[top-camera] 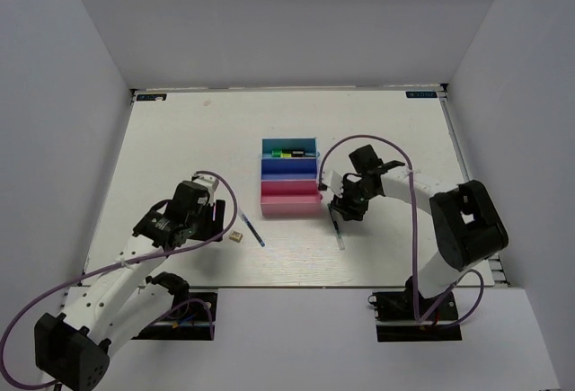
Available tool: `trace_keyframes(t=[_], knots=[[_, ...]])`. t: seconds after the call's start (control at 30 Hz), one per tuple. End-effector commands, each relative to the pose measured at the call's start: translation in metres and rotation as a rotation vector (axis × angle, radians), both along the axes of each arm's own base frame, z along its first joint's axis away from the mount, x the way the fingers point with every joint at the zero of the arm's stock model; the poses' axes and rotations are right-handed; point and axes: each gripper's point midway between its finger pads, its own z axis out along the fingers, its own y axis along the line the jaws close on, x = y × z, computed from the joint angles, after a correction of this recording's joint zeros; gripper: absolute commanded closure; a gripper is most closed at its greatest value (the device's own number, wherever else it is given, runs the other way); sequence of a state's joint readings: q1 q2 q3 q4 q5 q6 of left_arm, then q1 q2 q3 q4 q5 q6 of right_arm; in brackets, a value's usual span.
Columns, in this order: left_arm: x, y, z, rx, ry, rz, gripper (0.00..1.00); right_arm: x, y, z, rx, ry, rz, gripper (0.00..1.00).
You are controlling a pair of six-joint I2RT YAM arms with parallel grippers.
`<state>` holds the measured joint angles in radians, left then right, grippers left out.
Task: Sort the stationery into containers
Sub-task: Pick up the stationery from the center of the board.
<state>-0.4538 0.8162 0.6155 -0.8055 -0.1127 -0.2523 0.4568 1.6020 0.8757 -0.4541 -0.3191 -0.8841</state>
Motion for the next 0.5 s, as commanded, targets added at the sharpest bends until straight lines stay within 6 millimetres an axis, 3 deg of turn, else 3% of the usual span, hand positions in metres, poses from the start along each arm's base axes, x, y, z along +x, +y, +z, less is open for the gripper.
trace_keyframes(t=[0.0,0.1,0.13,0.17,0.23,0.33,0.37,0.43,0.47], knots=[[0.0,0.001,0.002,-0.006,-0.015,-0.001,0.24,-0.006,-0.005,-0.008,-0.039,0.027,0.094,0.47],[-0.002,0.0,-0.002,-0.008,-0.003,0.0,0.24,-0.011,-0.012,-0.013,-0.066,0.026,0.105,0.77],[-0.002,0.0,-0.002,-0.011,0.0,0.0,0.24,-0.015,-0.017,-0.018,-0.077,0.023,0.105,0.93],[-0.002,0.0,-0.003,-0.009,0.006,0.001,0.24,-0.014,-0.02,-0.015,-0.088,0.001,0.104,0.99],[-0.003,-0.002,-0.004,-0.018,0.017,-0.004,0.25,-0.018,-0.024,-0.011,-0.096,-0.008,0.107,1.0],[-0.005,-0.006,-0.007,-0.035,0.037,-0.003,0.25,-0.026,-0.013,0.023,-0.024,-0.005,0.123,1.0],[-0.006,-0.007,-0.009,-0.037,0.045,-0.003,0.25,-0.027,-0.009,0.049,0.012,-0.02,0.129,1.0],[-0.006,-0.009,-0.013,-0.046,0.071,0.013,0.26,-0.04,0.011,0.076,0.131,0.022,0.174,1.0],[-0.007,-0.011,-0.014,-0.055,0.085,0.019,0.26,-0.037,0.018,0.107,0.171,0.001,0.188,1.0]])
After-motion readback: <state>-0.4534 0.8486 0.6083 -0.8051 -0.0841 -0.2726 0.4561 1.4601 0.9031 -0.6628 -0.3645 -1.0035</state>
